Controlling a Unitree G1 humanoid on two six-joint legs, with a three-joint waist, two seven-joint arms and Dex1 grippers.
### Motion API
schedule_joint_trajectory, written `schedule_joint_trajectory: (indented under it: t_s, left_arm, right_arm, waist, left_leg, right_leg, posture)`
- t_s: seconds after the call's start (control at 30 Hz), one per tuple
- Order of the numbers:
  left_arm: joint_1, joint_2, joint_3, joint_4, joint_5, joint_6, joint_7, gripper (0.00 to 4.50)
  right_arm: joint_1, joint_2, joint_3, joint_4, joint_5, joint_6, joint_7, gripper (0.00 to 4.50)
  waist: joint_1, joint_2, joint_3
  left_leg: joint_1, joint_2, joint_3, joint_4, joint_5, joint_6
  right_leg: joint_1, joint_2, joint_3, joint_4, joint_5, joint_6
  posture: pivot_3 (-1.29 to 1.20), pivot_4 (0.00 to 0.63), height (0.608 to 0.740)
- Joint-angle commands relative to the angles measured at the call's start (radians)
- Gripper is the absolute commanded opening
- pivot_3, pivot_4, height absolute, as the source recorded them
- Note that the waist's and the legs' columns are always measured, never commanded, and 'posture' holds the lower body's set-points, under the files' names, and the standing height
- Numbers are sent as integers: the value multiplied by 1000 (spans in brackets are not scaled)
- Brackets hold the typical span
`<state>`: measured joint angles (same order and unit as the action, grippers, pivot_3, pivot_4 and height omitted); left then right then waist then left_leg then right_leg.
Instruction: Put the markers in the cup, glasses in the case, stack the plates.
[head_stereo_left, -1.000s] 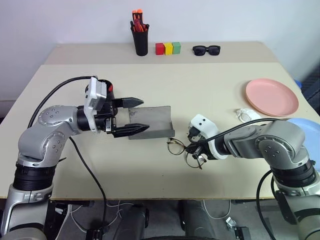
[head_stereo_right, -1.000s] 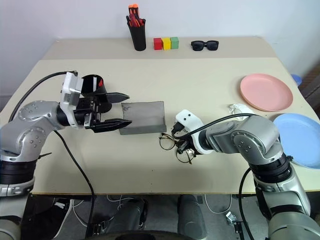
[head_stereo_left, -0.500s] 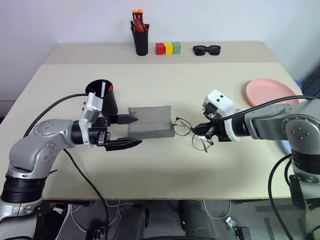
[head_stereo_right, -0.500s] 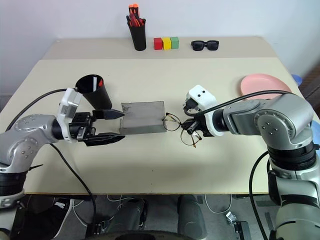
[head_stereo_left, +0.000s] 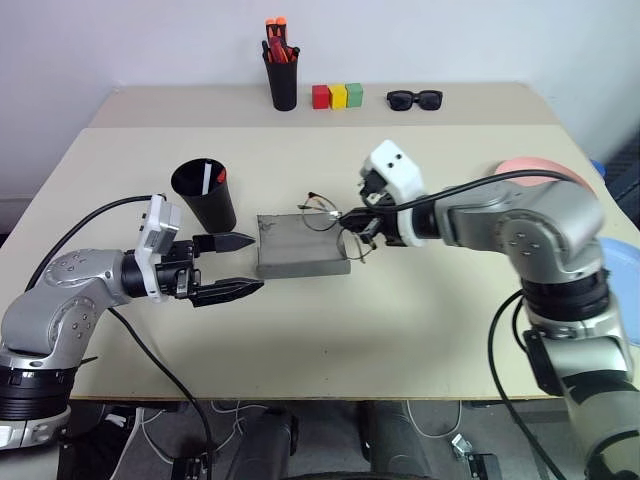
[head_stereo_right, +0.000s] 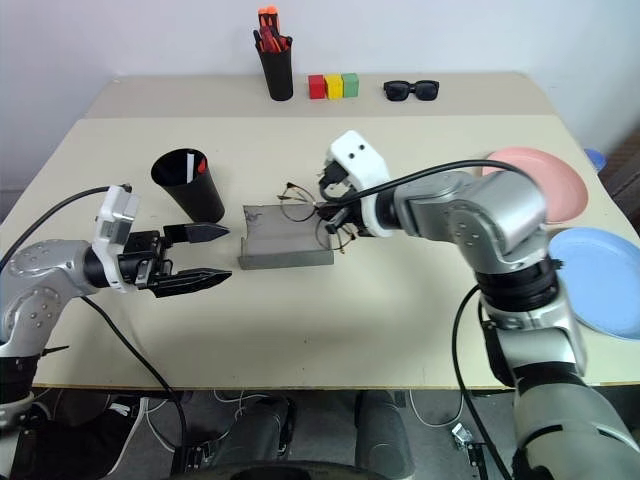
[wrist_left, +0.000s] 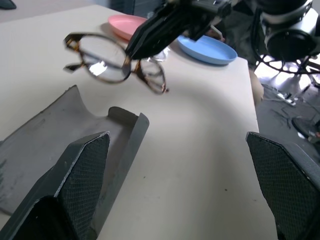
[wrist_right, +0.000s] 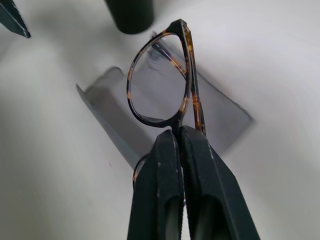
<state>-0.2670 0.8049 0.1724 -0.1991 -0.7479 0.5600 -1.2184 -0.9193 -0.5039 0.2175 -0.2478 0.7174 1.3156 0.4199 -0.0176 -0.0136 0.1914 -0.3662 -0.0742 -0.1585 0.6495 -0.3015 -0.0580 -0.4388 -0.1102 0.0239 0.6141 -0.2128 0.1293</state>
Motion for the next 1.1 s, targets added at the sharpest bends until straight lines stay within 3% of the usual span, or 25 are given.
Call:
schedule_joint_trajectory:
  t_s: [0.03,0.47,0.6,0.87,1.1]
  left_arm:
    - [10,5,26,-14,0,-22,-7,4500]
    - [25,4,29,-7,1,-52,-14,4500]
    - [25,5,30,-4,0,-54,-17,4500]
    - [12,1,20,-25,-7,-37,6,4500]
    - [-4,2,19,-38,-14,-20,25,4500]
  right_arm:
    - [-26,26,41,18,-75,-112,41,22]
    - [20,98,228,163,-402,-574,193,22]
    - [55,66,274,174,-476,-614,248,22]
    - [51,60,228,165,-487,-555,329,22]
    - [65,25,263,136,-525,-586,419,22]
  waist:
    - [-1,0,0]
    - [-4,0,0]
    - [-3,0,0]
    - [-4,0,0]
    - [-3,0,0]
  left_leg:
    - [-4,0,0,1,1,-1]
    - [-7,1,0,1,2,-3]
    - [-7,1,-1,1,2,-4]
    - [-7,1,-1,1,2,-3]
    - [-7,2,-1,1,2,-3]
  right_leg:
    - [-5,0,0,1,1,-1]
    - [-7,2,0,1,2,-2]
    - [-7,2,0,1,2,-2]
    - [-7,2,0,1,2,-3]
    - [-7,3,0,1,2,-3]
  posture:
    - [0,150,740]
    - [0,150,740]
    - [0,150,740]
    - [0,150,740]
    - [0,150,740]
